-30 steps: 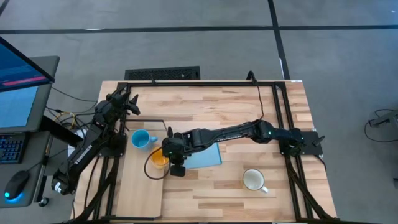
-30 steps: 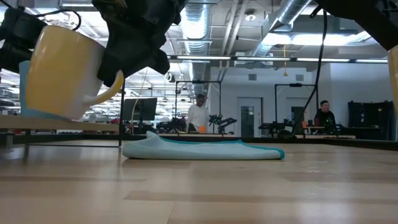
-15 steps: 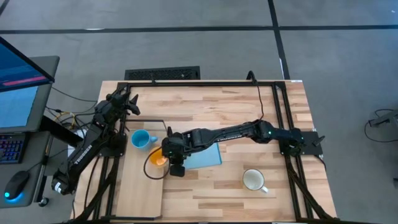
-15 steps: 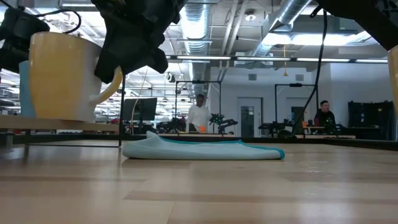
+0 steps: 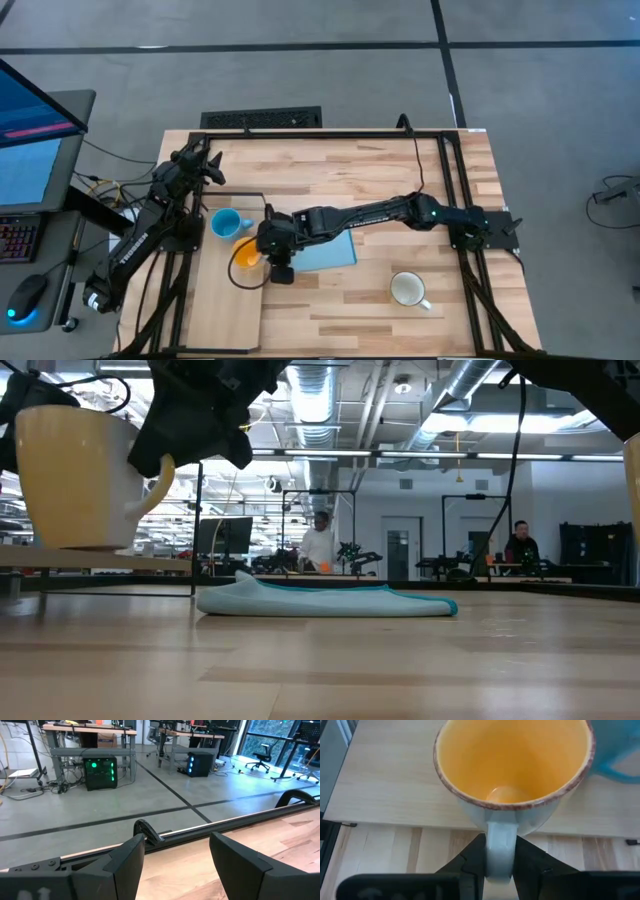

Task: Stack small to large cups/mugs on shelf
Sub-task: Put the yellow mug on the shelf

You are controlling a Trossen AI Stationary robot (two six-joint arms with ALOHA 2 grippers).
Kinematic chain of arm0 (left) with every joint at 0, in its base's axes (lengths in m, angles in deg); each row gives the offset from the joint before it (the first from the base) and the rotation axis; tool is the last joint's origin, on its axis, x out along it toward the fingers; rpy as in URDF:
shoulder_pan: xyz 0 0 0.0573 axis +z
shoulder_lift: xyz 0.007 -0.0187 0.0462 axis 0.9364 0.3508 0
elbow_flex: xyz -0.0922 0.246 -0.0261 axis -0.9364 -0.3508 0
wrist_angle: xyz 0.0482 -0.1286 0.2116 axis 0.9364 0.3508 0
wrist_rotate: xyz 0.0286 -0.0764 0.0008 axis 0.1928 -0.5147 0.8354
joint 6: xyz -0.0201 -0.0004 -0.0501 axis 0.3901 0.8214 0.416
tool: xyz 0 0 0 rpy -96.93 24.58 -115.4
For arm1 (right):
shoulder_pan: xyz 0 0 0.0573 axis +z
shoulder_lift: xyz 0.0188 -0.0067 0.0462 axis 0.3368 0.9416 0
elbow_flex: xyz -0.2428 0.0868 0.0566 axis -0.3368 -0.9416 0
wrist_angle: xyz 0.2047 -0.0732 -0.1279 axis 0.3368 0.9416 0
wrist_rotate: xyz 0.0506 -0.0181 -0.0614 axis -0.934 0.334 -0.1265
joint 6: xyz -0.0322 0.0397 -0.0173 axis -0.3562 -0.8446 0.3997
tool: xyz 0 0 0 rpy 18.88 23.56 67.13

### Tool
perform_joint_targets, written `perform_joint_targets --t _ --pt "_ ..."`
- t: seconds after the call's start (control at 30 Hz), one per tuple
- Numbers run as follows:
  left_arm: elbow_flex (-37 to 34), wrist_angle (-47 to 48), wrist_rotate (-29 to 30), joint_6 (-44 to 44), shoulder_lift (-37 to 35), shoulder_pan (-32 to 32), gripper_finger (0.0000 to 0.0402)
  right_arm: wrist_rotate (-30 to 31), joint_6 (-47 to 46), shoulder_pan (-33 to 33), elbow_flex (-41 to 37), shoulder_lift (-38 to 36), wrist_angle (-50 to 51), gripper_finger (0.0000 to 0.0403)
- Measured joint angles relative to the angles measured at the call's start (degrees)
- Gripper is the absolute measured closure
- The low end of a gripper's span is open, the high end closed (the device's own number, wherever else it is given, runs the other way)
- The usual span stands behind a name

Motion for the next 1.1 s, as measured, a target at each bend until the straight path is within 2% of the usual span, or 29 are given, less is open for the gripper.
perform_joint_targets --t 0.3,1.1 --pt "0.0 0.0 0.0 0.0 0.0 0.0 0.0184 -0.17 2.53 0.0 0.0 0.0 -3.4 0.0301" --pt "0.0 0.02 0.0 0.0 0.0 0.01 0.0184 -0.76 1.97 -0.42 0.0 0.0 -0.96 0.0301"
